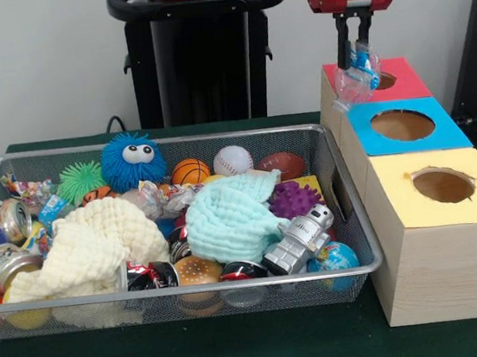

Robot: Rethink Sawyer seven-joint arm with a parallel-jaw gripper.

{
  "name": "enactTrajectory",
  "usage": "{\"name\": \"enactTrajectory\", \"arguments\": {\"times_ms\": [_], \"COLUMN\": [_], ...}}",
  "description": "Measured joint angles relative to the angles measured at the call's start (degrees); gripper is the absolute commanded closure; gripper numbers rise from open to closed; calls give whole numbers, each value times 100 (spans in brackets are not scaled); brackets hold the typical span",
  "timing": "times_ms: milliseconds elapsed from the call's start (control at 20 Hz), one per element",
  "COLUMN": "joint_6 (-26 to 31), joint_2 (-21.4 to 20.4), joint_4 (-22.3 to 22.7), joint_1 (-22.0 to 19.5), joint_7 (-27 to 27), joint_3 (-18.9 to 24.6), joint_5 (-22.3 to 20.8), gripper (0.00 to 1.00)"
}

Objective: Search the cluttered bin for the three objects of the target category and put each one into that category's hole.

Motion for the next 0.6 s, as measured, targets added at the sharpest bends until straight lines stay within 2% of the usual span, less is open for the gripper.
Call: {"name": "enactTrajectory", "arguments": {"times_ms": [600], "joint_6": [232], "joint_2": [0], "joint_4": [-20], "joint_1": [534], "joint_7": [0], "joint_3": [-240], "joint_5": [289], "gripper": [100]}}
